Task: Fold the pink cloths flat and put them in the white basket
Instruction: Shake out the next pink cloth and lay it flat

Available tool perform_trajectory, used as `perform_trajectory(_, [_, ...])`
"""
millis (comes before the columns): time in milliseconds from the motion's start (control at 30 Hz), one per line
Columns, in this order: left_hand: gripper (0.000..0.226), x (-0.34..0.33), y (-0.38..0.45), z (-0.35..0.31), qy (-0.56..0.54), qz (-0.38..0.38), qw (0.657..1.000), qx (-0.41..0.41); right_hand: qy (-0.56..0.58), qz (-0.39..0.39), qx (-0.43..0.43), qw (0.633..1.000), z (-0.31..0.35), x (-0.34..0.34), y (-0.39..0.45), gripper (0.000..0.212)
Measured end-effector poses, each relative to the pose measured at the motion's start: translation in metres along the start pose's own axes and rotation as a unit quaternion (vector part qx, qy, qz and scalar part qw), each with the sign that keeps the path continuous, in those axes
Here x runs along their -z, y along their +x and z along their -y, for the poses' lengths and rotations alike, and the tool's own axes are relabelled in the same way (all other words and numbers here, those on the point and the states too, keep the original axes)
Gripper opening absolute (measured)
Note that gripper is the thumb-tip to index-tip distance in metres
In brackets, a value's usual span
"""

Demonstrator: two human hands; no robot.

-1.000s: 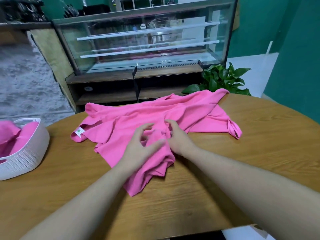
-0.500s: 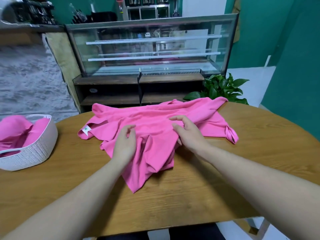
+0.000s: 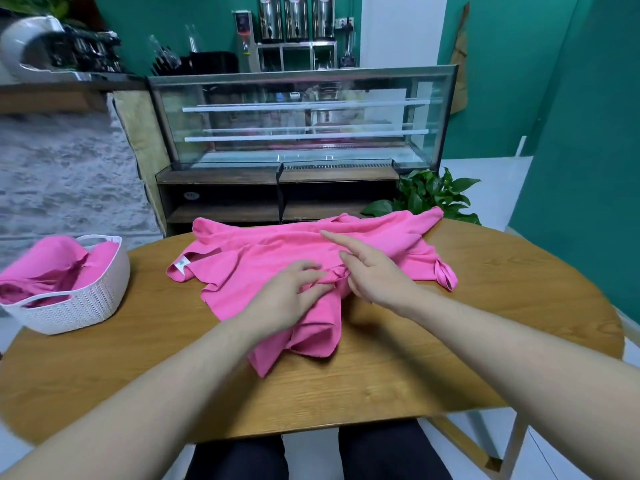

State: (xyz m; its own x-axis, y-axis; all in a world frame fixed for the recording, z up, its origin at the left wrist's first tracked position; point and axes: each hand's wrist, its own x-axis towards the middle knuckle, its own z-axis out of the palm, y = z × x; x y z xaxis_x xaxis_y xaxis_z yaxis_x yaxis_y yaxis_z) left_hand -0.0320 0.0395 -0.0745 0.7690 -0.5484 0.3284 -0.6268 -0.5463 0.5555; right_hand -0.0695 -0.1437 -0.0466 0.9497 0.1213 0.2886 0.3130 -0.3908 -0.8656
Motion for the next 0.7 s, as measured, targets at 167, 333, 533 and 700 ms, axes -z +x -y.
perform_trajectory(167, [0.048, 0.014, -0.015, -0.027, -0.047, 0.013, 0.999, -0.019, 0.061, 0.135, 0.028, 0.989, 0.036, -0.004, -0.02, 0.045])
perform_trajectory(333, [0.011, 0.038, -0.019, -0.038, -0.054, -0.077, 0.995, -0.021, 0.088, -0.023, 0.049, 0.995, 0.044, -0.006, -0.022, 0.032])
perform_trajectory(533, [0.023, 0.057, -0.026, -0.054, -0.183, -0.159, 0.969, 0.048, -0.207, 0.035, 0.034, 0.977, 0.017, -0.007, -0.037, 0.034])
perform_trajectory(700, [0.024, 0.072, -0.03, -0.033, -0.161, -0.264, 0.946, 0.098, -0.066, 0.011, -0.065, 0.996, 0.018, -0.005, -0.034, 0.02])
